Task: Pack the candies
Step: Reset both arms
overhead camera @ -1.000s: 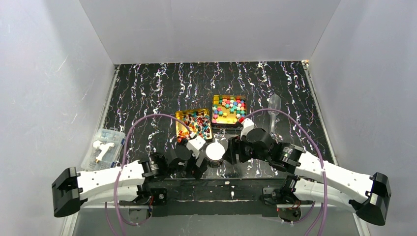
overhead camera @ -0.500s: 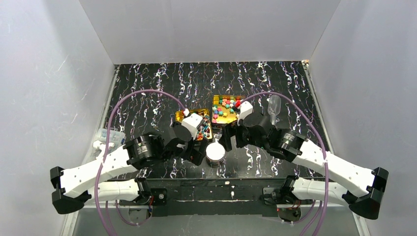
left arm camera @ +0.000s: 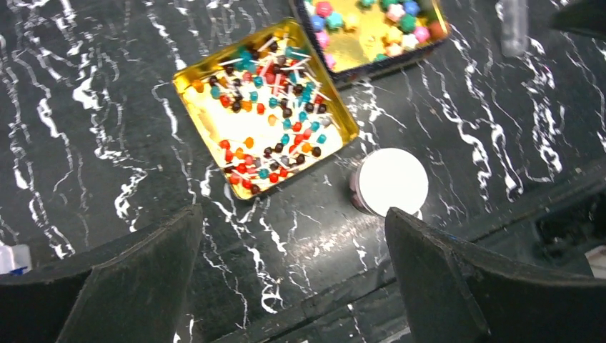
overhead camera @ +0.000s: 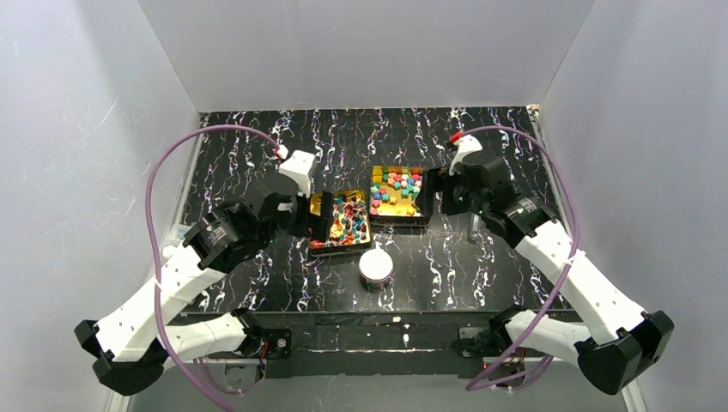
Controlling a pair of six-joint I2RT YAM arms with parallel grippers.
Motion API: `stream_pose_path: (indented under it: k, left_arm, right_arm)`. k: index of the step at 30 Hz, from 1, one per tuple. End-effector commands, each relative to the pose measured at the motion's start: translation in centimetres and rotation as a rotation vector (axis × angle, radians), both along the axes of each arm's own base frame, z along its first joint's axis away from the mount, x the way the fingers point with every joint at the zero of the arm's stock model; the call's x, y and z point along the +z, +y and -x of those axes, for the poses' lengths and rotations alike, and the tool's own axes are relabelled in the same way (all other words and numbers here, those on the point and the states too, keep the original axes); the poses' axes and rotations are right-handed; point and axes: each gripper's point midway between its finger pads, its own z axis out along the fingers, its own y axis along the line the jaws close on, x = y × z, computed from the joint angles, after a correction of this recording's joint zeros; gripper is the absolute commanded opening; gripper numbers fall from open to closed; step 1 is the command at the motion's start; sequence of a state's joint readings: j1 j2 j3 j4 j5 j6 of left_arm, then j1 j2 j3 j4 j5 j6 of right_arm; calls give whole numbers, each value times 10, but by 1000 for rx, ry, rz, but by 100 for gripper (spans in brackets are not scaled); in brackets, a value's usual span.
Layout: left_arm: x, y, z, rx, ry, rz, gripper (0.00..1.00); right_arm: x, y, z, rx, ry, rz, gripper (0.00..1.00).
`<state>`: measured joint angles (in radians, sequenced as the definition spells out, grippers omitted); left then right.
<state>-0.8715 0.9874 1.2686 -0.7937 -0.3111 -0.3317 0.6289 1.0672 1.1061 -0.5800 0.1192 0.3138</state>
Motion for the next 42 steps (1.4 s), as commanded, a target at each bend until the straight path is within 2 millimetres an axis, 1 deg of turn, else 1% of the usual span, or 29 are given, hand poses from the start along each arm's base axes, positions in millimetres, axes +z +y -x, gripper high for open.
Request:
stream_pose_path:
  k: [1, 3, 4, 6, 10, 15, 18, 21, 23, 25, 29, 36, 42]
  left_arm:
    - [-6, 26, -22, 89, 1, -8, 98]
    - [-13, 35, -30, 126, 6, 27, 98]
    - [-20, 40, -33, 146, 11, 36, 98]
    - [-27, 51, -37, 186, 2, 53, 98]
    - [-33, 65, -29, 222, -28, 78, 98]
    - [-32, 70, -10, 181, -82, 117, 98]
    - [-37, 73, 0, 165, -96, 130, 98]
    - [-39, 71, 8, 144, -95, 166, 98]
    - [-40, 70, 10, 141, -104, 191, 98]
    - [-40, 69, 12, 138, -126, 219, 98]
    - [-41, 67, 16, 120, -157, 261, 98]
    - [-44, 69, 18, 117, -167, 254, 98]
    - [-50, 70, 15, 140, -123, 225, 98]
  right_arm:
    - [23, -21, -17, -11, -28, -74, 98]
    - [24, -36, -22, -36, -22, -106, 98]
    - [25, -43, -23, -50, -26, -118, 98]
    - [23, -55, -23, -69, -27, -134, 98]
    - [19, -70, -13, -85, -50, -148, 98]
    - [20, -77, 7, -86, -119, -154, 98]
    - [24, -81, 18, -71, -191, -150, 98]
    - [32, -83, 28, -62, -263, -164, 98]
    - [40, -84, 36, -51, -322, -177, 98]
    - [44, -87, 39, -59, -368, -176, 98]
    - [43, -92, 43, -71, -387, -156, 98]
    - [39, -89, 42, -54, -384, -153, 98]
    - [37, -91, 41, -56, -381, -125, 98]
